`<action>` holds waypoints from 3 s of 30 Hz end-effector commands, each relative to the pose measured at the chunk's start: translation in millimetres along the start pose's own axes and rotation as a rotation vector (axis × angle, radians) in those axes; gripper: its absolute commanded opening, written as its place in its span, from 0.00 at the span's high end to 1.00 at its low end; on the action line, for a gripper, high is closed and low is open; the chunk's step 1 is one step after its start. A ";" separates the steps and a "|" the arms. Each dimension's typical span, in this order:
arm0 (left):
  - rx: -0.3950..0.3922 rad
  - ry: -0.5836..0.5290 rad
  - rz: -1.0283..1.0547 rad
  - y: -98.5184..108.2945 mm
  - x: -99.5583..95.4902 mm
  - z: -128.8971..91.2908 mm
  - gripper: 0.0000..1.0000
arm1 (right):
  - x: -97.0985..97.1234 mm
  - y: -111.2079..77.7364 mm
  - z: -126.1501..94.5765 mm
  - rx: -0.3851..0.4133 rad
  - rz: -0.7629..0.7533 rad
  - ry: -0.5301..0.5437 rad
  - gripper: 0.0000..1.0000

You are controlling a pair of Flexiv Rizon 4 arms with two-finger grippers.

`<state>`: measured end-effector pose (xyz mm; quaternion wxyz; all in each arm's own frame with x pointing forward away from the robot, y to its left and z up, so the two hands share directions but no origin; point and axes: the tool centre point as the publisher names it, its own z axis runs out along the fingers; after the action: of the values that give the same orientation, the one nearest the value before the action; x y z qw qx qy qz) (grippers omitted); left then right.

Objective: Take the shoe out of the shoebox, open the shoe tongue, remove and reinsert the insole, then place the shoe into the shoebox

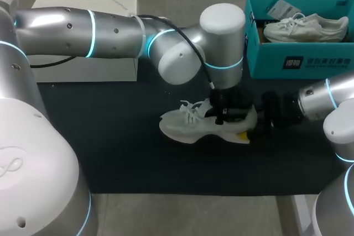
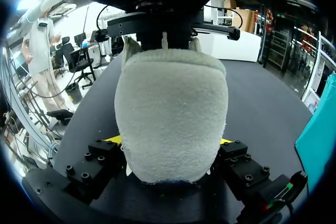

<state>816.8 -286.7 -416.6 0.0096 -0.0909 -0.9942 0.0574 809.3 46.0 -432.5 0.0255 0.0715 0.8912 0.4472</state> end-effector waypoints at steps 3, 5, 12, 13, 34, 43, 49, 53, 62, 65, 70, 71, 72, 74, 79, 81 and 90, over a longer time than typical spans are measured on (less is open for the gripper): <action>0.136 0.031 0.031 6.3 -15.3 39.6 1.00 | 5.0 -2.2 8.9 0.002 -0.001 0.001 1.00; 0.156 0.017 0.048 3.5 -11.8 25.6 1.00 | 5.0 -2.2 8.9 0.002 -0.001 0.001 1.00; 0.231 -0.020 0.060 3.1 -3.2 -11.2 1.00 | 5.0 -2.2 8.9 0.002 -0.001 0.001 1.00; 0.245 -0.018 0.059 4.1 -2.5 -16.3 1.00 | 5.0 -2.2 8.9 0.002 -0.001 0.001 1.00; 0.395 -0.049 0.013 21.4 -3.9 -67.2 1.00 | 5.0 -2.2 8.9 0.002 -0.001 0.001 1.00; 0.590 0.033 0.047 23.5 -1.8 -90.3 1.00 | 5.0 -2.2 8.9 0.002 -0.001 0.001 1.00; 0.700 0.083 0.079 10.1 6.1 -102.8 1.00 | 5.0 -2.2 8.9 0.002 -0.001 0.001 1.00; 0.782 0.117 0.098 3.7 12.0 -117.5 1.00 | 5.0 -2.2 8.9 0.002 -0.001 0.001 1.00; 0.864 0.088 0.166 -26.5 26.7 -165.1 1.00 | 5.0 -2.2 8.9 0.002 -0.001 0.001 1.00; 0.912 0.069 0.208 -40.8 32.9 -188.6 1.00 | 5.0 -2.2 8.9 0.002 -0.001 0.001 1.00; 0.980 0.063 0.284 -62.7 45.1 -221.8 1.00 | 5.0 -2.2 8.9 0.002 -0.001 0.001 1.00; 0.994 0.064 0.300 -66.4 47.1 -228.3 1.00 | 5.0 -2.2 8.9 0.002 -0.001 0.001 1.00; 1.017 0.063 0.312 -69.9 49.0 -235.5 1.00 | 5.0 -2.2 8.9 0.002 -0.001 0.001 1.00; 1.051 0.049 0.335 -75.7 52.3 -251.1 1.00 | 5.0 -2.2 8.9 0.002 -0.001 0.001 1.00; 1.043 0.010 0.430 -84.1 61.3 -281.9 1.00 | 5.0 -2.2 8.9 0.002 -0.001 0.001 1.00; 1.043 0.010 0.430 -84.1 61.3 -281.9 1.00 | 5.0 -2.2 8.9 0.002 -0.001 0.001 1.00; 1.043 0.010 0.430 -84.1 61.3 -281.9 1.00 | 5.0 -2.2 8.9 0.002 -0.001 0.001 1.00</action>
<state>749.4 -324.3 -125.4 0.0461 -0.2746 -0.7937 0.5409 807.0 48.4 -432.2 0.0247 0.0701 0.8911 0.4476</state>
